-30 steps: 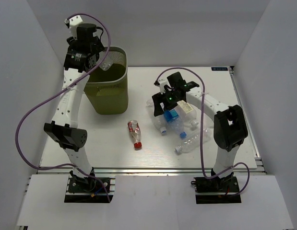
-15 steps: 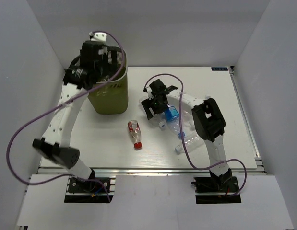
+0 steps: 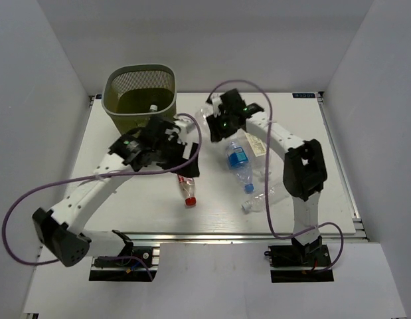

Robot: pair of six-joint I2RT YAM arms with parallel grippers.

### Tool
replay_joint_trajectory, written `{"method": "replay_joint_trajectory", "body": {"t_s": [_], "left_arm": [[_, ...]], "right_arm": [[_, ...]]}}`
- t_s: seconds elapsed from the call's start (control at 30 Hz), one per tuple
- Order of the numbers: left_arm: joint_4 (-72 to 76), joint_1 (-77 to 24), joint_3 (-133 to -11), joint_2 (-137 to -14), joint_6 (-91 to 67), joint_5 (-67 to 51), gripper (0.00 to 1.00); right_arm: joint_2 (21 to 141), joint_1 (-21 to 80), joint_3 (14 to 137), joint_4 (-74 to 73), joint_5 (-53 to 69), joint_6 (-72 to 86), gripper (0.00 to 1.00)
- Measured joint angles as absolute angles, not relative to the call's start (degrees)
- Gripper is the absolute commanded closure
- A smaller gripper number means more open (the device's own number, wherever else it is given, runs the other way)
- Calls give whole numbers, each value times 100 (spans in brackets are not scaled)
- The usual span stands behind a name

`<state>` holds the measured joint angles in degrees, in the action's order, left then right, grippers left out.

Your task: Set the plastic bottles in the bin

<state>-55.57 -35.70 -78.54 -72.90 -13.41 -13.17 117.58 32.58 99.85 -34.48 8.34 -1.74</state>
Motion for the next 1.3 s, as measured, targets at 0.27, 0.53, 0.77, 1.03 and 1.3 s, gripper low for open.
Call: {"method": "replay_joint_trajectory", "body": {"t_s": [0.27, 0.53, 0.77, 1.03, 1.3], "left_arm": [[-5393, -4320, -6794, -7999, -2714, -185, 0], [-4908, -4320, -5671, -7590, -4007, 1354, 0], [-3927, -4320, -4943, -7881, -4407, 1428, 0], [-3315, -4320, -4871, -7891, -4595, 1420, 0], [-3173, -4320, -4849, -8493, -4766, 1463, 0]], "right_arm": [[10857, 2989, 11974, -2342, 967, -666, 100], [10733, 3127, 12315, -19, 1962, -56, 100], [12140, 3535, 13329, 1522, 2679, 921, 100], [13194, 4053, 13323, 2119, 2716, 1638, 10], [13152, 4259, 13246, 2003, 2718, 1542, 10]]}}
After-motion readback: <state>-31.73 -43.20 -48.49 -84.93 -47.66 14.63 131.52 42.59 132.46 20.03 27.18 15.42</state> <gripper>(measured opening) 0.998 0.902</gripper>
